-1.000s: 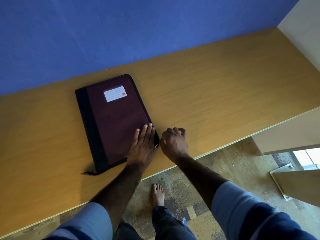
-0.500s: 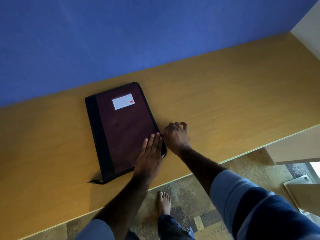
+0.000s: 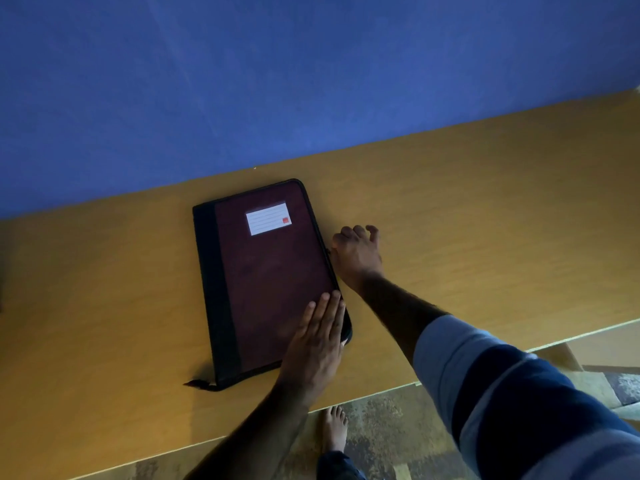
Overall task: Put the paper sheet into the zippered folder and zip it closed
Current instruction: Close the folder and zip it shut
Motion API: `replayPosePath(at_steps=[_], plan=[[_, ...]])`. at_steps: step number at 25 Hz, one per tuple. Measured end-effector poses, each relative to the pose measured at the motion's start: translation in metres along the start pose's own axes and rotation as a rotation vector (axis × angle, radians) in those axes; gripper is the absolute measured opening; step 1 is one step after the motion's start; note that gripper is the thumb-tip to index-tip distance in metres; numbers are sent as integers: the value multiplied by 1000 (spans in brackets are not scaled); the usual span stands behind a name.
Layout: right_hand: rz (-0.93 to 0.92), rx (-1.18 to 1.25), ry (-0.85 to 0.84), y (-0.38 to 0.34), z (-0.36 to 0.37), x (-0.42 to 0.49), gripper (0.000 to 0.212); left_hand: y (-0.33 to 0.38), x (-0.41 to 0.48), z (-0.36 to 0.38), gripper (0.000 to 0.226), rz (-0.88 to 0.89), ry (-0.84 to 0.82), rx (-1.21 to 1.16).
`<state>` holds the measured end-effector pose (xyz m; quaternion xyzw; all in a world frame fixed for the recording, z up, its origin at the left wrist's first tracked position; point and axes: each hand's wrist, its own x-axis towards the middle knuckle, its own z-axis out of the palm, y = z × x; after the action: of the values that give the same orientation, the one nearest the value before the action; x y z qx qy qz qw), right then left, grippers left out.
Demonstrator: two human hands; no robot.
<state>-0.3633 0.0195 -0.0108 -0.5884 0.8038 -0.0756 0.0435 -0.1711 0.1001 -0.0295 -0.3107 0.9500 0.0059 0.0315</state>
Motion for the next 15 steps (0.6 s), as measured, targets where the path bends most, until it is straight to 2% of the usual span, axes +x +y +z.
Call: replayPosePath(at_steps=[9, 11, 13, 15], plan=[[-7, 13, -11, -7, -1, 45, 17, -1, 1, -4, 76, -35, -85, 18], [-1, 24, -15, -8, -1, 48, 17, -4, -1, -6, 73, 16, -81, -20], [14, 24, -5, -10, 1, 46, 15, -21, 7, -16, 73, 55, -67, -73], [30, 8, -9, -10, 2, 43, 15, -59, 32, -33, 74, -40, -41, -126]])
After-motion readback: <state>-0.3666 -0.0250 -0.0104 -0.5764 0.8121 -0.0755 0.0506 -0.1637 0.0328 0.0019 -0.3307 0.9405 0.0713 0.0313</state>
